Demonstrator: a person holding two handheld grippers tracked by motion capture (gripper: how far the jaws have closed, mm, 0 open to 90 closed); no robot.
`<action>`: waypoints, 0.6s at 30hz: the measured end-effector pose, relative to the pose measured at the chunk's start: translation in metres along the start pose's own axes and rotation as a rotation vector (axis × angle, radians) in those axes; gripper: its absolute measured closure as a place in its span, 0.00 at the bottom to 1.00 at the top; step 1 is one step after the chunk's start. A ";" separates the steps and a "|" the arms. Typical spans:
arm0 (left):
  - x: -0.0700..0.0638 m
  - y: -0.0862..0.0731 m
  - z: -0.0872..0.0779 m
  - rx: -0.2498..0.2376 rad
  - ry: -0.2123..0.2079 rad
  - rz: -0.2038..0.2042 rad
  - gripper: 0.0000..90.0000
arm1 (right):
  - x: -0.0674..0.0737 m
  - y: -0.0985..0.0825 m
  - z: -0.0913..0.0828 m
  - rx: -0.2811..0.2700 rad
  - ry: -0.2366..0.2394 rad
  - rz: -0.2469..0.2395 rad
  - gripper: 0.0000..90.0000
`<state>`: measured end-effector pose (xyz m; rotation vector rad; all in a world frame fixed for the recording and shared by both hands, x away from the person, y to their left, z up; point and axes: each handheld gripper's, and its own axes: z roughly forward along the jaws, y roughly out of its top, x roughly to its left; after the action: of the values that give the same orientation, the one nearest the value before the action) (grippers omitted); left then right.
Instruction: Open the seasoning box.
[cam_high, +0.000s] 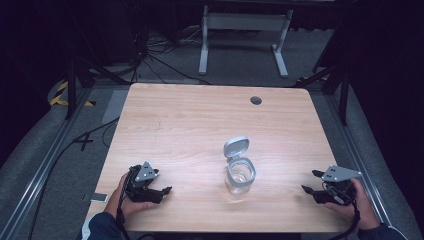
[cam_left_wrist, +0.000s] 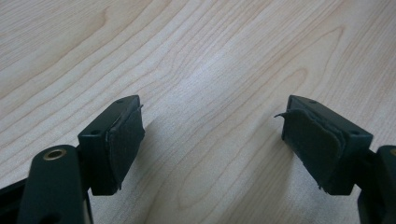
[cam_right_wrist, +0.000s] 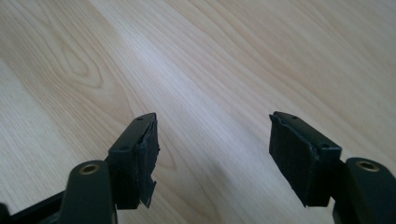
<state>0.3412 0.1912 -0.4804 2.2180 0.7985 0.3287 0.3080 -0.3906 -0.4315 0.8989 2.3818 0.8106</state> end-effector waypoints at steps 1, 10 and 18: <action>0.000 0.000 0.000 0.000 0.000 0.000 0.23 | -0.001 -0.004 0.000 -0.002 -0.005 0.010 0.37; 0.000 0.001 0.000 0.008 -0.002 0.003 0.23 | -0.011 -0.046 0.000 -0.056 0.020 0.199 0.36; 0.000 0.001 0.000 0.008 -0.003 -0.004 0.23 | -0.012 -0.057 0.000 -0.081 -0.021 0.259 0.29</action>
<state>0.3415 0.1908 -0.4799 2.2234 0.8034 0.3203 0.2910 -0.4342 -0.4669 1.1919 2.2251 0.9824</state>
